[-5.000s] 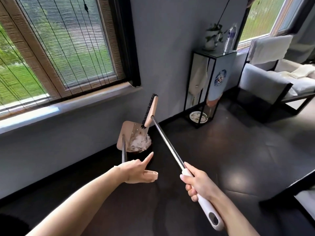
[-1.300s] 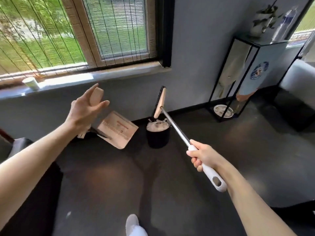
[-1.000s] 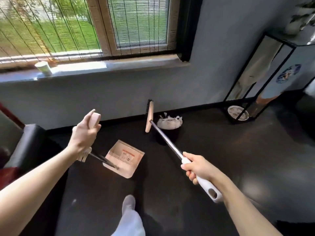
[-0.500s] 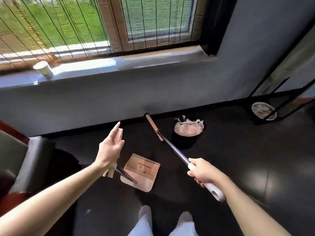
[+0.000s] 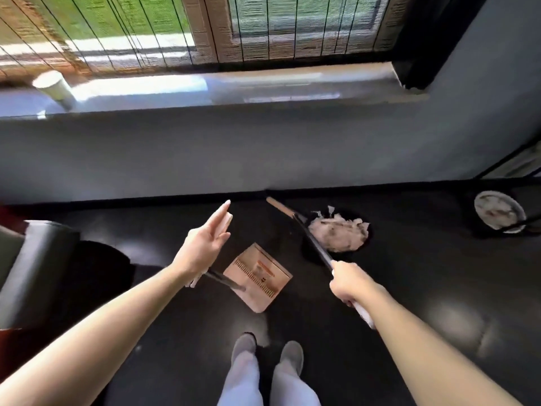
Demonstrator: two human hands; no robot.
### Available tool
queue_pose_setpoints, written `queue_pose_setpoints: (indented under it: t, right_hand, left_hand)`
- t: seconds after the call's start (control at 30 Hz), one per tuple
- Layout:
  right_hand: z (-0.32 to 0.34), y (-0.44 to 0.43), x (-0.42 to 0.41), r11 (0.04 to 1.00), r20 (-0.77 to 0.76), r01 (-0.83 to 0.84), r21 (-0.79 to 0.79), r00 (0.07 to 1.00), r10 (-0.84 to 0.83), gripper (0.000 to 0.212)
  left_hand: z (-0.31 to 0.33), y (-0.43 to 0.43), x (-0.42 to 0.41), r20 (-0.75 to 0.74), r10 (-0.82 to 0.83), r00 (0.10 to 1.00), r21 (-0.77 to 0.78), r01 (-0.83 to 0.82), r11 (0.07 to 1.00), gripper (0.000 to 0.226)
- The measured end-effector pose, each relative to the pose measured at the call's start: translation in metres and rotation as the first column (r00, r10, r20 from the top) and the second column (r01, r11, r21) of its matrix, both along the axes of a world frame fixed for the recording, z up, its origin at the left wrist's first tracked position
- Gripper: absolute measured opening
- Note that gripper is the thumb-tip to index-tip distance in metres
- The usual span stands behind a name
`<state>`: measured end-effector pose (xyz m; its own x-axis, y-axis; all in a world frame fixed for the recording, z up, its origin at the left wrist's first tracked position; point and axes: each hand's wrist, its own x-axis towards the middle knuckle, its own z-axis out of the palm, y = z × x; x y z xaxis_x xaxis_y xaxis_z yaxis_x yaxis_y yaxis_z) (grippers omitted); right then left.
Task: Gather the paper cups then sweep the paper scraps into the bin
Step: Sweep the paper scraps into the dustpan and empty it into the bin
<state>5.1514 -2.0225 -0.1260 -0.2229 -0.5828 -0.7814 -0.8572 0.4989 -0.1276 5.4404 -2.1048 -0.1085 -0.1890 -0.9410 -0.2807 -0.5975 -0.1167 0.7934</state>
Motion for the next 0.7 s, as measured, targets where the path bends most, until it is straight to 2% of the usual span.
queue_pose_setpoints:
  t: [0.07,0.17,0.2,0.3,0.37,0.43,0.53,0.6,0.7]
  right_hand:
    - [-0.014,-0.007,-0.004,0.999,0.047,0.010,0.039,0.999,-0.011,0.056]
    - [-0.026,-0.015,-0.004,0.992,0.141,0.006,0.123,0.990,-0.024,0.035]
    - [-0.027,-0.017,-0.004,0.988,0.153,0.004,0.153,0.988,-0.027,0.034]
    - [-0.020,-0.016,-0.002,0.972,0.215,0.056,0.230,0.971,-0.107,0.074]
    - [-0.011,-0.009,-0.004,0.931,0.302,0.210,0.299,0.904,-0.301,0.087]
    - [0.001,0.007,-0.005,0.882,0.358,0.332,0.336,0.821,-0.445,0.086]
    - [0.019,0.036,-0.009,0.844,0.393,0.373,0.387,0.761,-0.516,0.078]
    - [0.034,0.052,-0.013,0.842,0.405,0.350,0.409,0.758,-0.512,0.079]
    - [0.055,0.070,-0.017,0.882,0.401,0.283,0.377,0.808,-0.431,0.078]
  left_hand:
    - [-0.001,-0.024,-0.007,0.019,0.014,1.000,-0.021,-0.014,1.000,0.071]
    - [-0.004,-0.050,-0.017,0.075,0.056,0.996,-0.086,-0.049,0.995,0.067]
    - [-0.005,-0.054,-0.020,0.071,0.058,0.996,-0.087,-0.052,0.995,0.067]
    - [-0.007,-0.055,-0.017,0.064,0.042,0.997,-0.073,-0.038,0.997,0.065]
    - [-0.007,-0.055,-0.009,0.054,0.016,0.998,-0.067,-0.012,0.998,0.065]
    - [-0.007,-0.053,-0.005,0.042,-0.004,0.999,-0.061,0.007,0.998,0.067]
    - [-0.007,-0.046,-0.006,0.012,-0.025,1.000,-0.053,0.025,0.998,0.065]
    - [-0.007,-0.041,-0.006,-0.008,-0.041,0.999,-0.037,0.041,0.998,0.065]
    - [-0.004,-0.028,-0.001,-0.025,-0.047,0.999,-0.028,0.046,0.999,0.064]
